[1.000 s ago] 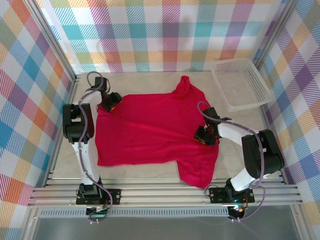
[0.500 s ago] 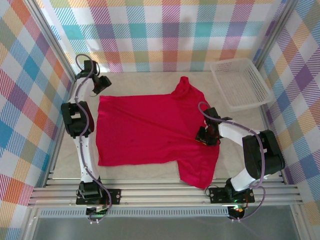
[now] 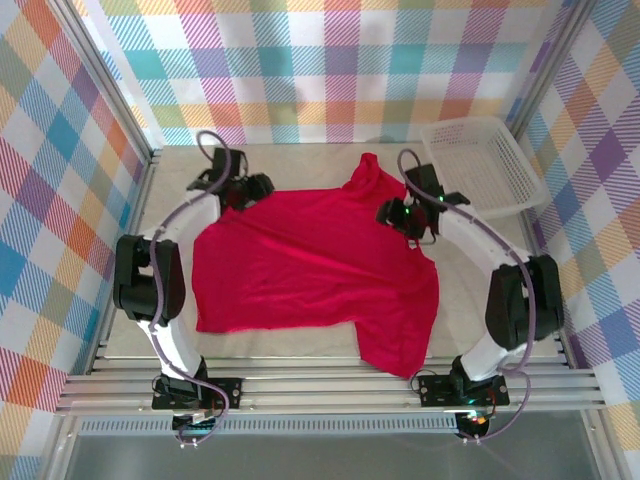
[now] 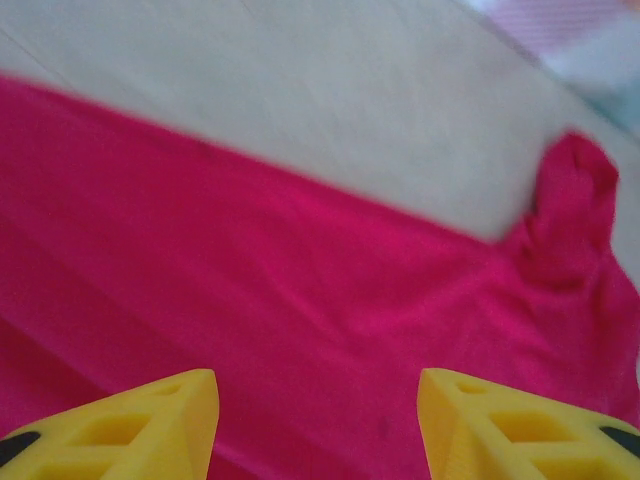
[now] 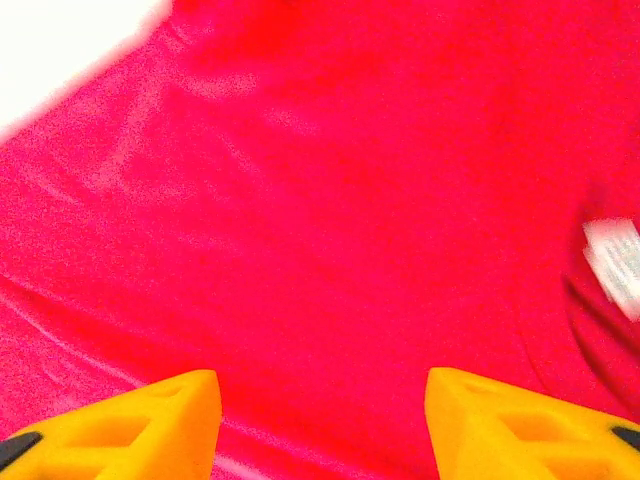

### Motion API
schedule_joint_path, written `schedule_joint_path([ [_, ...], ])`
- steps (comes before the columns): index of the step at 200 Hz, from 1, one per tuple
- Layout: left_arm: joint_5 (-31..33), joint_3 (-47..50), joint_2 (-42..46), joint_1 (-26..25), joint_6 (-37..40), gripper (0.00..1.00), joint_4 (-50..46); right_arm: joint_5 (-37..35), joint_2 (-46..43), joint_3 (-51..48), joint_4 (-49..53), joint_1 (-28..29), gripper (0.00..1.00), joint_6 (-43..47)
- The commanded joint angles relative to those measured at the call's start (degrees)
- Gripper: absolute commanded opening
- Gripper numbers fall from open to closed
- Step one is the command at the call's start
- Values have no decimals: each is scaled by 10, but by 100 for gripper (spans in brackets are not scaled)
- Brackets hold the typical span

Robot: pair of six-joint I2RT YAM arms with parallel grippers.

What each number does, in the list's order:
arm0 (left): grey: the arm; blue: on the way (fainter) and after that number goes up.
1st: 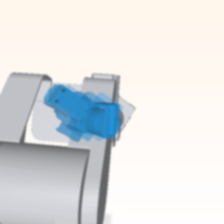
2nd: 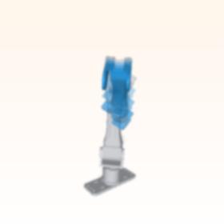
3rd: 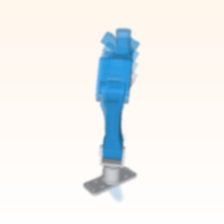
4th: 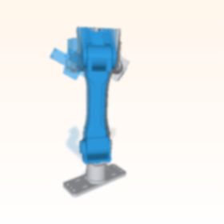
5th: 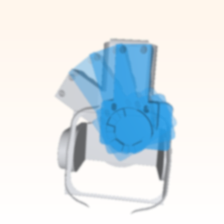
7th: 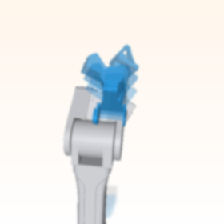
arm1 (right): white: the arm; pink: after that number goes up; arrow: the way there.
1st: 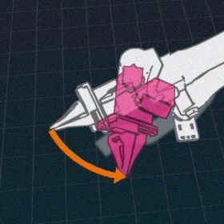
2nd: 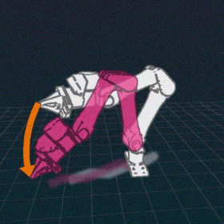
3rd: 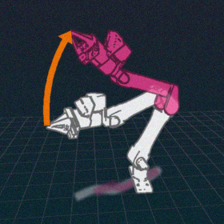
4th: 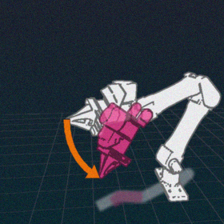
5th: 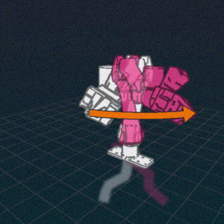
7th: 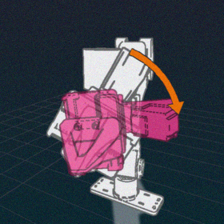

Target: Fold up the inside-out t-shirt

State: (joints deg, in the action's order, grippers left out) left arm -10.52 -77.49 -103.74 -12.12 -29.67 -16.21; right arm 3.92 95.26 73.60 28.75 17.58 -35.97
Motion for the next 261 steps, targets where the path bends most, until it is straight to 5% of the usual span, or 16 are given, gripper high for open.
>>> schedule_joint_path([
  [1,-21,58,-16,-17,-29,52,47,-26,119,105,-41,-3,46,7],
  [57,-14,127,-7,-32,-23,45,41,-40,425,516,53,3,44,19],
  [93,-25,141,-5,-50,-25,44,45,-71,543,682,102,6,43,49],
  [189,-36,134,-1,-59,-31,41,44,-74,578,696,99,15,46,69],
  [209,-34,133,3,-60,-28,40,35,-63,594,711,96,17,35,63],
  [232,-30,139,11,-59,-23,39,30,-63,598,715,86,17,1,60],
  [261,-26,149,20,-59,-22,38,28,-48,582,717,70,17,0,49],
])
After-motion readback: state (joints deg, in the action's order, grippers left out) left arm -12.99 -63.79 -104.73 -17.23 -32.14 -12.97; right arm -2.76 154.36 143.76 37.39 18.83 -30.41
